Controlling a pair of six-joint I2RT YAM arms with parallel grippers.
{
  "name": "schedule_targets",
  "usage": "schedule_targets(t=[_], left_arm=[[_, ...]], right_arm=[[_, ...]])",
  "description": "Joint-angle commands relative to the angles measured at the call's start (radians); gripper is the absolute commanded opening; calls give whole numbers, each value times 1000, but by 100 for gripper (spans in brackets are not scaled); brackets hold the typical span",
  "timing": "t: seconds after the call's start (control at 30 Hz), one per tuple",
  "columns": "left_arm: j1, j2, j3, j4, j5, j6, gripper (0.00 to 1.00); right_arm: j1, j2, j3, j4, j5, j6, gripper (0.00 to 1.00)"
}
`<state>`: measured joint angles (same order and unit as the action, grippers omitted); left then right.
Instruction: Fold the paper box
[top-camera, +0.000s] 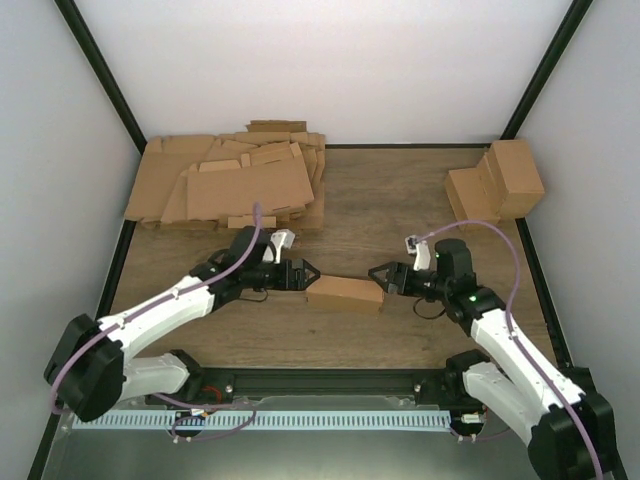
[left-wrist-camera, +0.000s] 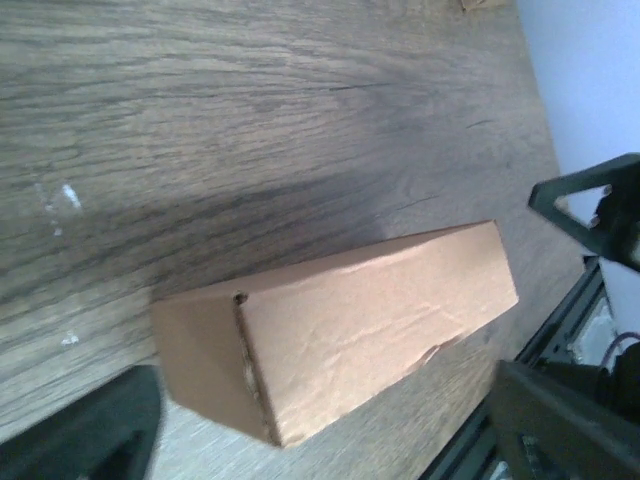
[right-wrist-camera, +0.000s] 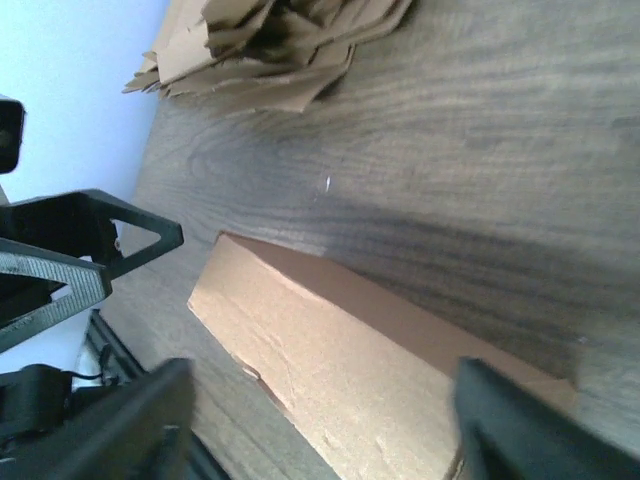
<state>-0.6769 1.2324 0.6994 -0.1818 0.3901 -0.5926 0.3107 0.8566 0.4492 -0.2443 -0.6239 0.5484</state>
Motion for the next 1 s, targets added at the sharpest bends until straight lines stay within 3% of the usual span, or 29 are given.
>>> schedule_targets(t=[0.0,0.03,0.2,0.33,0.5,0.6,0.67,0.73,0.9,0.97], left_arm=[[-1,-71,3,-98,-84,-136,99],[-1,-98,-17,-74,-79,-199,100],[-2,-110,-38,-60,-52,-499,100],[-19,-68,60,-171,-99,-506,100],[-49,28,166,-254,-127,-301,100],[-85,125,262,-336,-168,-74,99],[-157,143,311,-378,-358,70,98],[-241,138,313,-342,-430,219,98],[-294,159,324,-289,-239,566,100],[-295,200,362,-316,-252,656,100]], right_arm=[[-5,-88,100,-188,158,51,94],[-5,-111,112,-217,217,82,99],[-5,-163,150,-335,377,291,100],[-5,-134,179,-421,460,379,100],[-5,-109,179,-475,542,412,100],[-5,-120,167,-473,539,409,100],[-5,-134,160,-468,536,401,100],[-4,-151,157,-457,524,379,100],[-4,-217,157,-360,368,227,100],[-5,-251,166,-355,331,207,100]])
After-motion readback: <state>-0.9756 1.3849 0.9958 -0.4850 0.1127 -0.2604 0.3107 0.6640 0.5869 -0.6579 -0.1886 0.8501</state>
